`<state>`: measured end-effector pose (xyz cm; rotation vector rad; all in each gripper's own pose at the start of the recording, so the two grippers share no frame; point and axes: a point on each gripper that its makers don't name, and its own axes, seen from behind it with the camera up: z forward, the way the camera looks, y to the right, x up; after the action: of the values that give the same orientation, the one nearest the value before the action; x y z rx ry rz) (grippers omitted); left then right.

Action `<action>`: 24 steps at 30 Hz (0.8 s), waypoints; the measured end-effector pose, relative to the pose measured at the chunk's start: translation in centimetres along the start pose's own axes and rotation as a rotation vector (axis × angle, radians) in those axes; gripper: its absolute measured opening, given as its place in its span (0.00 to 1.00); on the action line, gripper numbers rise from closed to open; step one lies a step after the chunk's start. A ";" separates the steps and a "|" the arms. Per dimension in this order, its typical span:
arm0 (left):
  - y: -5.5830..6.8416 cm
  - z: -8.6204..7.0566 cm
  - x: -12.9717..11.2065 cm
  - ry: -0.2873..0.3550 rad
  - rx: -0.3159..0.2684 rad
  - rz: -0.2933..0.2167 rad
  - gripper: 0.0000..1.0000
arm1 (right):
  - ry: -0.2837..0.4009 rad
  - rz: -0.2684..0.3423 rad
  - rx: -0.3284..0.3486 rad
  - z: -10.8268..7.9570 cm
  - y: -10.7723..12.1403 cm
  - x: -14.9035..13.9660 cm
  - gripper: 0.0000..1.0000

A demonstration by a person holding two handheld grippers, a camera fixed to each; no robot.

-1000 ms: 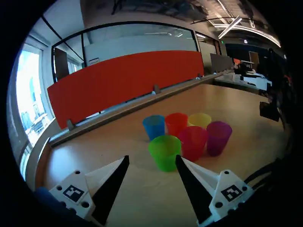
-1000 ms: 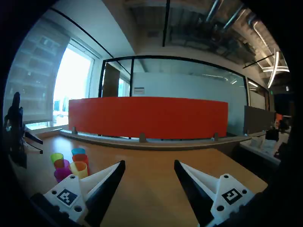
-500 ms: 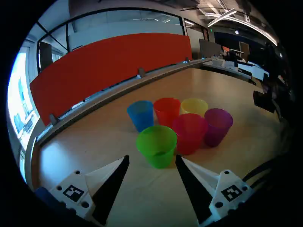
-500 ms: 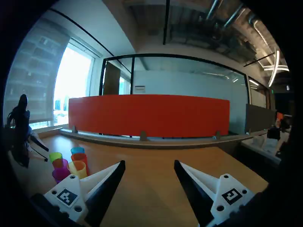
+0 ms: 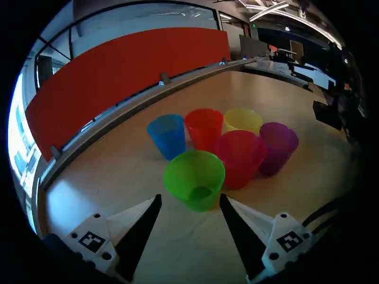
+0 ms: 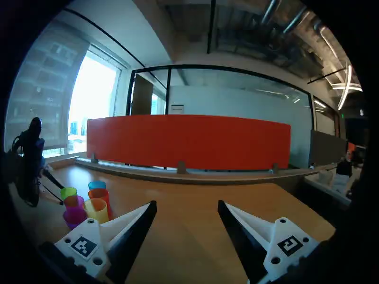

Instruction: Pour water

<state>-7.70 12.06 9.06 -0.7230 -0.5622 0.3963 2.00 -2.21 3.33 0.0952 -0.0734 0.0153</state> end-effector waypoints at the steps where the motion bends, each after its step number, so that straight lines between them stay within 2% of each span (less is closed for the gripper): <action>1: 0.1 0.1 0.0 -0.003 -0.007 0.001 0.90 | -0.001 0.000 0.001 0.1 0.0 0.0 1.00; 11: 0.5 1.2 0.5 -0.011 -0.058 -0.008 0.90 | -0.006 0.000 0.008 0.6 -0.2 -0.4 1.00; 24: 0.7 2.3 0.8 -0.009 -0.071 0.002 0.91 | -0.013 0.004 0.008 0.7 0.0 -0.8 1.00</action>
<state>-8.58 14.09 10.19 -0.7902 -0.5866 0.3833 1.19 -2.31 4.01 0.1033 -0.0867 0.0191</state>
